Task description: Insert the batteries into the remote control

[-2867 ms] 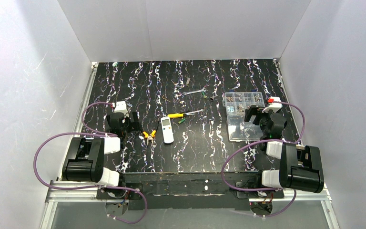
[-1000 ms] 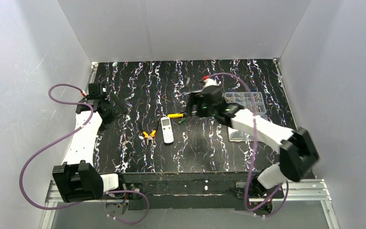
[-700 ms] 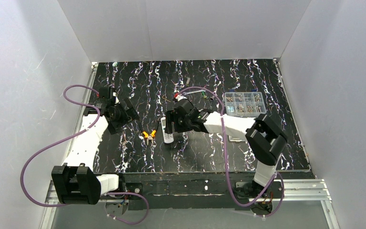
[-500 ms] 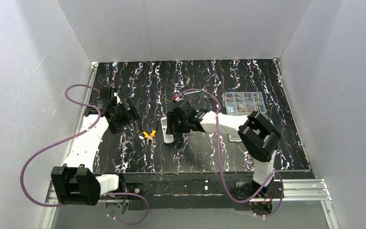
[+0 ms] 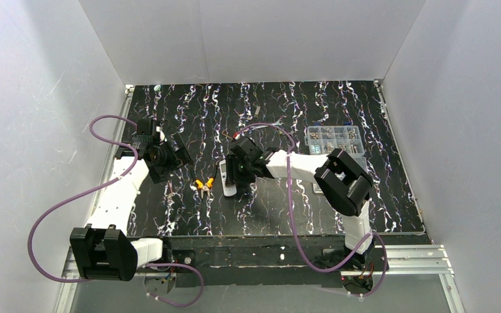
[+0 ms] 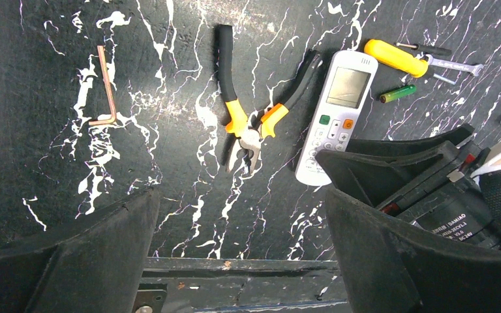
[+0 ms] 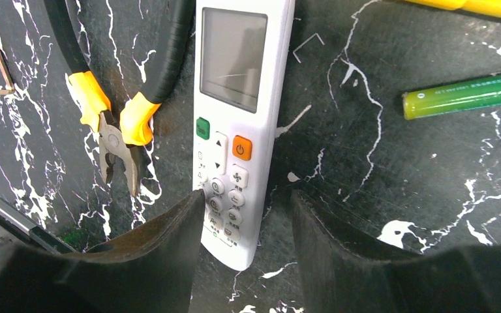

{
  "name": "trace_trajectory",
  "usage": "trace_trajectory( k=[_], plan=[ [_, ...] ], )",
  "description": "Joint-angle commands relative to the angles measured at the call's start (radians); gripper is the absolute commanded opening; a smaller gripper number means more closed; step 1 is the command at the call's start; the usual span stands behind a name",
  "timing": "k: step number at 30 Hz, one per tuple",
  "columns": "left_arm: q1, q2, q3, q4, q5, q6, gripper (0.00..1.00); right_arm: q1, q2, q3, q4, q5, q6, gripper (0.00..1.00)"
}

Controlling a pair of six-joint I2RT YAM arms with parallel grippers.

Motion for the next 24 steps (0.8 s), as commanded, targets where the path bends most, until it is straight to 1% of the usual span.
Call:
trace_trajectory(
  k=[1, 3, 6, 9, 13, 24],
  plan=[
    [-0.004, -0.02, -0.01, -0.083, 0.021, 0.008, 1.0, 0.015, 0.038, 0.04, -0.081, 0.002, 0.012, 0.58],
    [-0.004, -0.02, -0.01, -0.086, 0.022, 0.008, 1.0, 0.023, 0.058, 0.049, -0.096, 0.002, 0.01, 0.58],
    [-0.004, -0.017, -0.007, -0.092, 0.019, 0.009, 0.99, 0.039, 0.092, 0.072, -0.13, 0.044, 0.005, 0.57],
    [-0.004, -0.014, -0.005, -0.097, 0.017, 0.008, 1.0, 0.051, 0.108, 0.08, -0.148, 0.053, -0.001, 0.53],
    [-0.004, -0.01, -0.003, -0.104, 0.01, 0.009, 0.99, 0.058, 0.111, 0.072, -0.145, 0.056, -0.003, 0.51],
    [-0.004, 0.009, 0.006, -0.121, 0.01, -0.004, 1.0, 0.093, 0.112, 0.054, -0.145, 0.058, -0.044, 0.4]
  ],
)
